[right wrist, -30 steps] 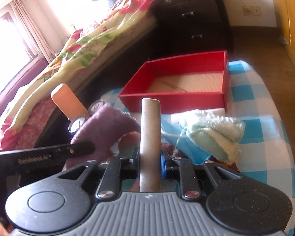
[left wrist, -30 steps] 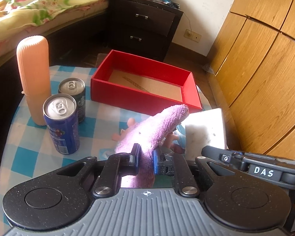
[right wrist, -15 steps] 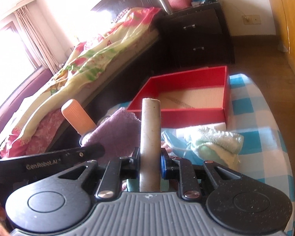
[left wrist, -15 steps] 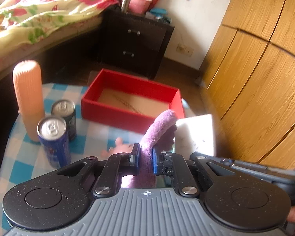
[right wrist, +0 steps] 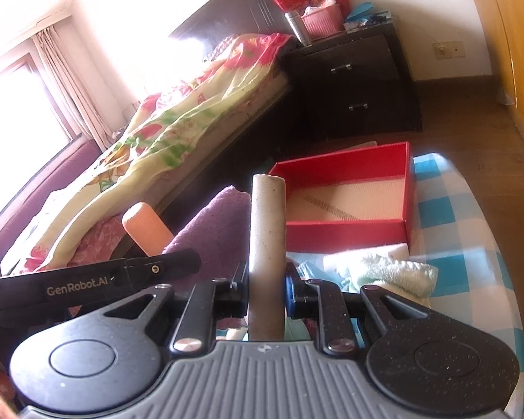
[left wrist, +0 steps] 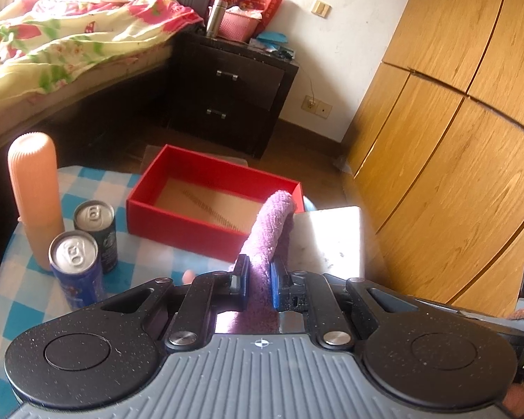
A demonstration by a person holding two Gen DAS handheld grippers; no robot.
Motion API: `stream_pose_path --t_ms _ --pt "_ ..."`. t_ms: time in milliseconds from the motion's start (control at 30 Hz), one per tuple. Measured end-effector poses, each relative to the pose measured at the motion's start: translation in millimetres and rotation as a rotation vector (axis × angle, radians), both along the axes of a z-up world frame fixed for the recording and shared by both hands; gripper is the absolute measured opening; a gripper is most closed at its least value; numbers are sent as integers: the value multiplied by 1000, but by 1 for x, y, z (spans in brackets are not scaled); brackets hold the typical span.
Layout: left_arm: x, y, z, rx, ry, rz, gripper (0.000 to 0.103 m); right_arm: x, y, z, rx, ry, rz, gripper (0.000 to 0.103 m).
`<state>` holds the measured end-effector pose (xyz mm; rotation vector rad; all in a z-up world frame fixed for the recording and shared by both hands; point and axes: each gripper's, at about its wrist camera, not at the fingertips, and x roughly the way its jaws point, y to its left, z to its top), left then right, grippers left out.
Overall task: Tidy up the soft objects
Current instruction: 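Lift the purple towel and white soap and carry both toward the red box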
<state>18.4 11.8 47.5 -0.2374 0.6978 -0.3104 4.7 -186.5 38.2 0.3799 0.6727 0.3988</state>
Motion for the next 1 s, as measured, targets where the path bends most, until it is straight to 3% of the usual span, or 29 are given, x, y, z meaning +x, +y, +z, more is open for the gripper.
stream_pose_path --t_ms 367,567,1000 --pt "28 -10 19 -38 -79 16 10 21 -2 21 13 -70 -48 0" --pt "50 -23 24 -10 -127 12 6 45 -2 28 14 -94 -71 0" --pt "115 -37 21 3 -191 38 9 110 -5 30 -22 -121 -136 0"
